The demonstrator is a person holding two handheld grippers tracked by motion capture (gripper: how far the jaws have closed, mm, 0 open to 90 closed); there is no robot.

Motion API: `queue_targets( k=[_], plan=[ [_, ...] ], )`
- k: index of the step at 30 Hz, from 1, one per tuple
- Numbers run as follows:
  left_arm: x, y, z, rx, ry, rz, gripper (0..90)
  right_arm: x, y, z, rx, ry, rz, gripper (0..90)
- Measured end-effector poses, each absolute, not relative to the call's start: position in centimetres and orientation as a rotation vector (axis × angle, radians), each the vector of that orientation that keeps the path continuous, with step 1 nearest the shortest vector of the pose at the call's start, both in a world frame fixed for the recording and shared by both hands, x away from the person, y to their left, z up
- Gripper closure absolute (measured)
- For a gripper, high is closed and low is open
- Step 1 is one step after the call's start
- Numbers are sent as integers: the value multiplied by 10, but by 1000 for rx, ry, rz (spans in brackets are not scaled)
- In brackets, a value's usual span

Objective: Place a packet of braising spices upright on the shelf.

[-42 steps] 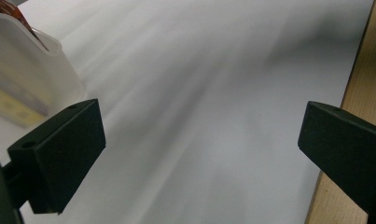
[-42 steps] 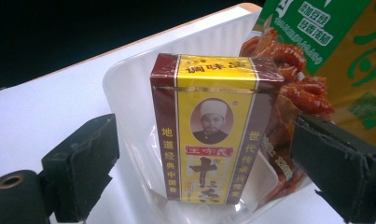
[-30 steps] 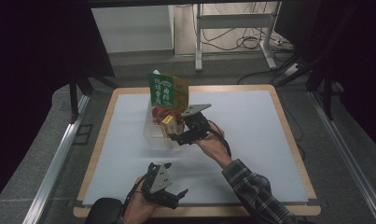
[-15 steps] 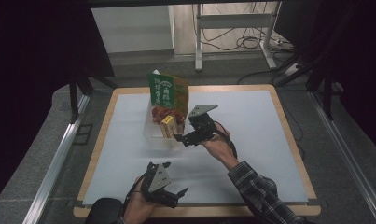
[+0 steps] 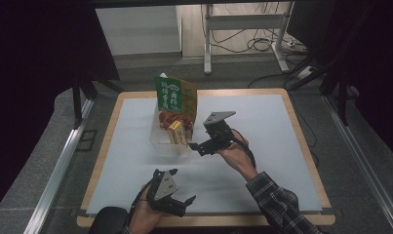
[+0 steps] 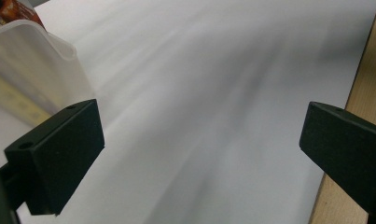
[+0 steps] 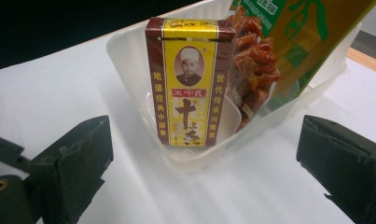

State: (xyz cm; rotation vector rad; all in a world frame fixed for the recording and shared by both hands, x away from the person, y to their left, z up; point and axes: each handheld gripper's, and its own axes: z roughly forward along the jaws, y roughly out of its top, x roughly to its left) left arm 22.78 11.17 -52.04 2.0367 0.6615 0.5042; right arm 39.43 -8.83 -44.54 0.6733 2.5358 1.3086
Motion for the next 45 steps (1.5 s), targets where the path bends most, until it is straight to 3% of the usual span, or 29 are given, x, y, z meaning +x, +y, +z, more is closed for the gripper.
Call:
queue_targets(
  k=[17, 45],
  plan=[
    [229, 112, -521, 2043, 665, 500, 0, 376, -124, -442, 693, 2530, 1258, 18],
    [229, 112, -521, 2044, 673, 505, 0, 329, -218, -459, 809, 2427, 1248, 9]
  ],
)
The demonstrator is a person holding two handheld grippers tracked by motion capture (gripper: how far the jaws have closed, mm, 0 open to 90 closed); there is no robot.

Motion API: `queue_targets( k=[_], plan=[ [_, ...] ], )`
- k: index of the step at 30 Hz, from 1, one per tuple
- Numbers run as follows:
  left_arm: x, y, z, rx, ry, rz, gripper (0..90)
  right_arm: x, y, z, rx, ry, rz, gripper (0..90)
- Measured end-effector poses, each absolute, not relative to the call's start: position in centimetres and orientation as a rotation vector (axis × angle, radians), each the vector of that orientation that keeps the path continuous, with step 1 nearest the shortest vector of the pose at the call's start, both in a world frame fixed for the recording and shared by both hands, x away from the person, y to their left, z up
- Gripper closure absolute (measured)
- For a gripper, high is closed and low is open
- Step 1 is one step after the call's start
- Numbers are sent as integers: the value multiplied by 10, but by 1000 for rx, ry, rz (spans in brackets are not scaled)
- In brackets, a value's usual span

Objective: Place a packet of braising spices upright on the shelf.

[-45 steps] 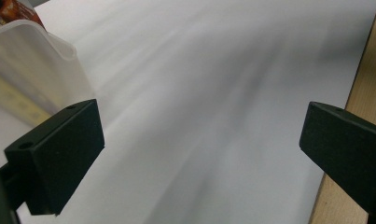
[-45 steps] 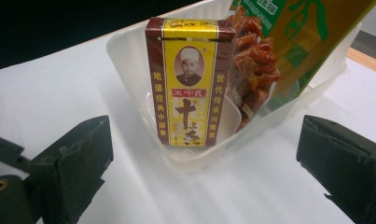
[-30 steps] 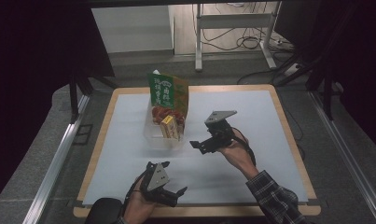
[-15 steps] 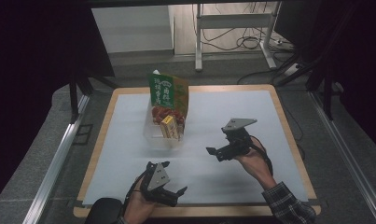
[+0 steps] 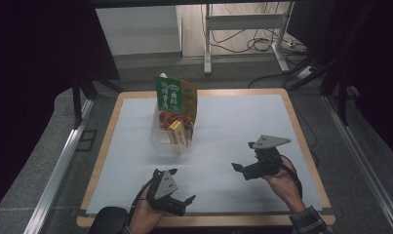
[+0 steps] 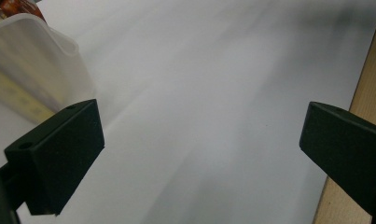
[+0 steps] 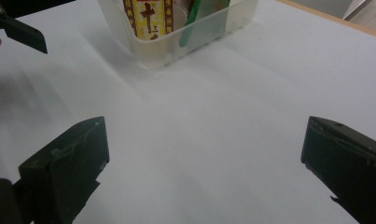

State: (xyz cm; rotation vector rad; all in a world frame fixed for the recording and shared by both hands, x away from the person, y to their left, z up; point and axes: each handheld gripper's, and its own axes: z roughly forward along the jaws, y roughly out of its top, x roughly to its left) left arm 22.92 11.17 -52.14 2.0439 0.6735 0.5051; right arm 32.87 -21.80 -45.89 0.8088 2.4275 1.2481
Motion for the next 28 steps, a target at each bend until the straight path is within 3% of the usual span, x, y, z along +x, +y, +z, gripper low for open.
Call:
queue_targets(
  k=[28],
  plan=[
    [231, 113, -522, 2065, 675, 521, 0, 303, -273, -489, 919, 2405, 1092, 11]
  ],
)
